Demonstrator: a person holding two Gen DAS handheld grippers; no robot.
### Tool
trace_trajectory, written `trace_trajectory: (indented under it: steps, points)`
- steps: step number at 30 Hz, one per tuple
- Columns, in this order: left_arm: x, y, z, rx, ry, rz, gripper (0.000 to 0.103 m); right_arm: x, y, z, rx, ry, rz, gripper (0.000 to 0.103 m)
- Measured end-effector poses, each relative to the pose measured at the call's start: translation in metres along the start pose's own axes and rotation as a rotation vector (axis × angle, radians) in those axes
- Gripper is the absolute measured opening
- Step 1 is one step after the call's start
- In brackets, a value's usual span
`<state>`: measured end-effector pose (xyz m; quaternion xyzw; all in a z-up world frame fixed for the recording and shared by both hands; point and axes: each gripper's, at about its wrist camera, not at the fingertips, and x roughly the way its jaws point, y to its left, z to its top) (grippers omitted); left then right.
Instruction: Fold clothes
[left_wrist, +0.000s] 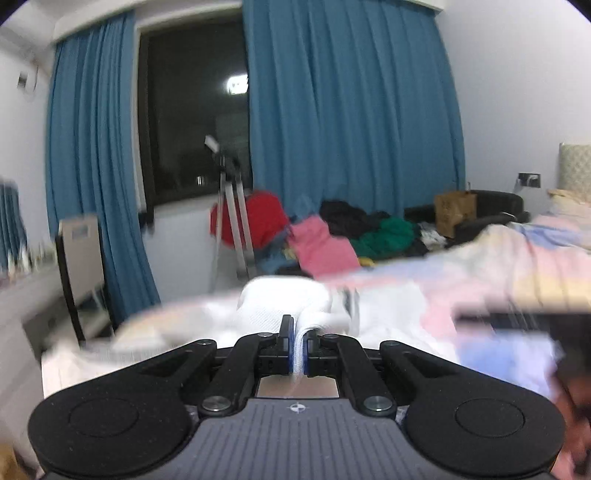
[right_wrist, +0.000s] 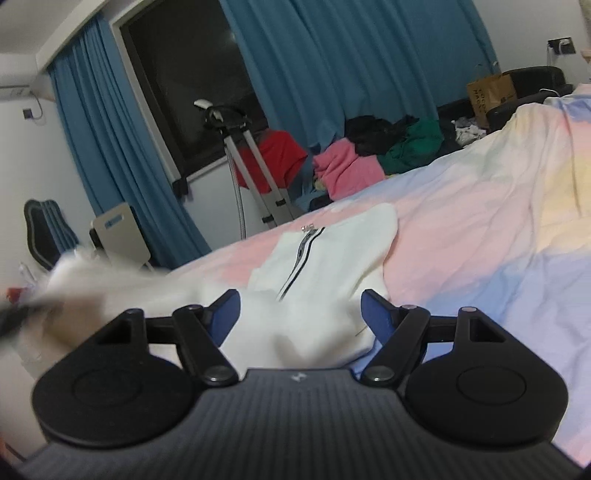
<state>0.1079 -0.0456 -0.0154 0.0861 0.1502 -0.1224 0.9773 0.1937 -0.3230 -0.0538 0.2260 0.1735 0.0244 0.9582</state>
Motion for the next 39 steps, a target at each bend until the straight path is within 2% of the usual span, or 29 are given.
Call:
trace_trajectory:
  steps: [2, 5, 7, 11, 13, 16, 19, 22, 24, 27, 32, 36, 39]
  points:
    - [-0.014, -0.002, -0.034, -0.028, 0.117, -0.022, 0.004, -0.01, -0.002, 0.002, 0.025, 0.012, 0.01, 0.075]
    - [-0.007, 0.0, -0.07, -0.095, 0.355, -0.072, 0.005, -0.016, 0.001, -0.002, 0.022, 0.052, 0.028, 0.073]
    - [0.002, 0.002, -0.08, -0.094, 0.432, -0.071, 0.005, -0.014, 0.007, -0.007, -0.017, 0.069, 0.024, 0.069]
    - [0.008, -0.007, -0.075, -0.065, 0.409, -0.058, 0.006, -0.008, 0.023, -0.023, -0.077, 0.117, 0.027, 0.06]
    - [0.006, -0.011, -0.079, -0.073, 0.407, -0.049, 0.008, -0.005, 0.029, -0.028, -0.089, 0.148, 0.045, 0.06]
    - [0.006, -0.009, -0.086, -0.15, 0.409, -0.044, 0.008, 0.005, 0.039, -0.026, -0.109, 0.193, 0.065, 0.06]
    - [0.007, 0.005, -0.09, -0.249, 0.396, -0.05, 0.008, 0.036, 0.053, -0.008, -0.116, 0.225, 0.079, 0.06]
    - [0.016, 0.017, -0.093, -0.334, 0.373, -0.052, 0.008, 0.084, 0.07, 0.013, -0.104, 0.236, 0.071, 0.061]
    - [0.025, 0.025, -0.095, -0.375, 0.367, -0.061, 0.008, 0.128, 0.085, 0.024, -0.144, 0.25, 0.029, 0.061]
    - [0.039, 0.035, -0.097, -0.373, 0.358, -0.06, 0.007, 0.195, 0.106, 0.041, -0.204, 0.271, -0.034, 0.061]
    - [0.06, 0.059, -0.109, -0.495, 0.341, -0.105, 0.006, 0.309, 0.136, 0.052, -0.311, 0.325, -0.154, 0.059]
    - [0.066, 0.06, -0.112, -0.477, 0.301, -0.128, 0.006, 0.372, 0.125, 0.053, -0.26, 0.358, -0.271, 0.059]
    - [0.069, 0.061, -0.116, -0.474, 0.276, -0.145, 0.006, 0.402, 0.114, 0.048, -0.246, 0.387, -0.304, 0.059]
